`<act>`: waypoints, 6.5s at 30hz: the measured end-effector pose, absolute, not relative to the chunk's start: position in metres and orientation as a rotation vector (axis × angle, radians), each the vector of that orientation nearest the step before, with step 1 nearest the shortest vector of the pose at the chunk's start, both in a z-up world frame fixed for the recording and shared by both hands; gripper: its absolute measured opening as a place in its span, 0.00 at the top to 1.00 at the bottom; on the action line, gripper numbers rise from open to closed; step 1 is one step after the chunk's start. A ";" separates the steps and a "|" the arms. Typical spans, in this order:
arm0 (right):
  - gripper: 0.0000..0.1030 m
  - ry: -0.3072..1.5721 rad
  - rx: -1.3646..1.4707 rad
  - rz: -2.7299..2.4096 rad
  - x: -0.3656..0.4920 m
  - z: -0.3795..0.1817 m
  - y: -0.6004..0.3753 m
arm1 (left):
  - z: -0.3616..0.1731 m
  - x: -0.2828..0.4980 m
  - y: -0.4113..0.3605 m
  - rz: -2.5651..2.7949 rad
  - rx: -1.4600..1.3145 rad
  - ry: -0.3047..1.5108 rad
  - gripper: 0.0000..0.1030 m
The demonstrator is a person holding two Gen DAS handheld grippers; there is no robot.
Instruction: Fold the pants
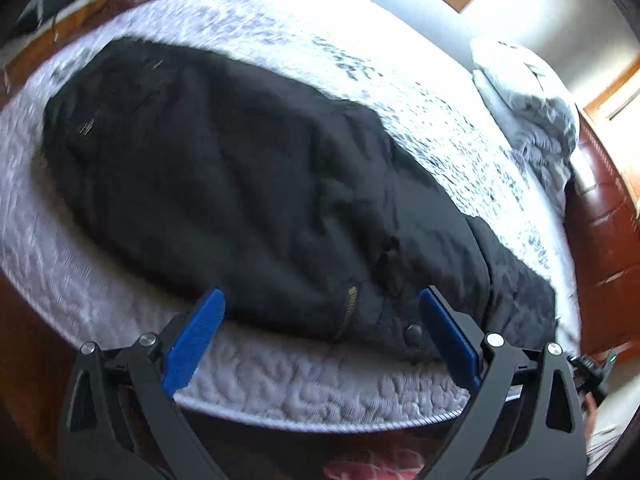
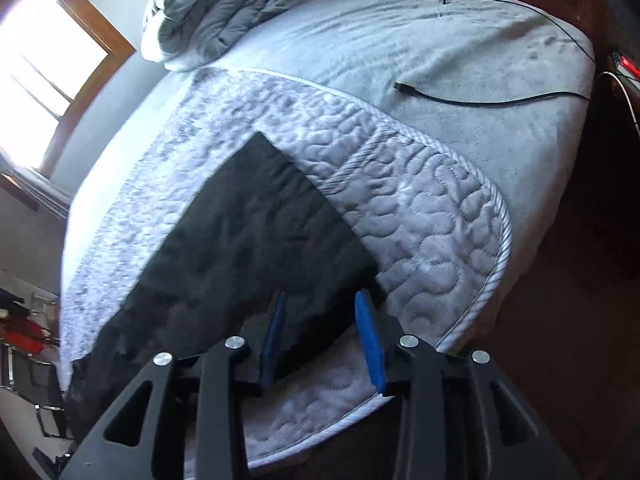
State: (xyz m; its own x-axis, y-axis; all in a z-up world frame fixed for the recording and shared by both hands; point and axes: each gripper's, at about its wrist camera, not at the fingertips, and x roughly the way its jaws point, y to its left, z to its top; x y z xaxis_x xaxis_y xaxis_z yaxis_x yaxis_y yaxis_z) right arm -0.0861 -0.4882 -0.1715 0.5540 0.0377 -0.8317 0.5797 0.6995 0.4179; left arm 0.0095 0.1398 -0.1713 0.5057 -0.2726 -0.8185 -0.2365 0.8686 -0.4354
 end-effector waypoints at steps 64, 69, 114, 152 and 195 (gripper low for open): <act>0.66 0.962 1.093 -0.215 -0.069 -0.235 -0.490 | -0.255 0.008 0.238 0.159 -1.155 0.963 0.62; 0.89 0.943 1.063 -0.184 -0.048 -0.224 -0.492 | -0.255 0.008 0.236 0.171 -1.146 0.948 0.68; 0.62 0.913 0.665 0.066 0.007 -0.155 -0.376 | -0.175 0.027 0.128 0.088 -0.674 0.897 0.12; 0.49 1.110 0.373 0.173 0.040 -0.201 -0.276 | -0.210 0.076 0.006 -0.060 -0.019 1.031 0.04; 0.89 0.742 1.130 -0.075 0.005 -0.227 -0.513 | -0.175 0.029 0.066 0.025 -0.278 1.012 0.04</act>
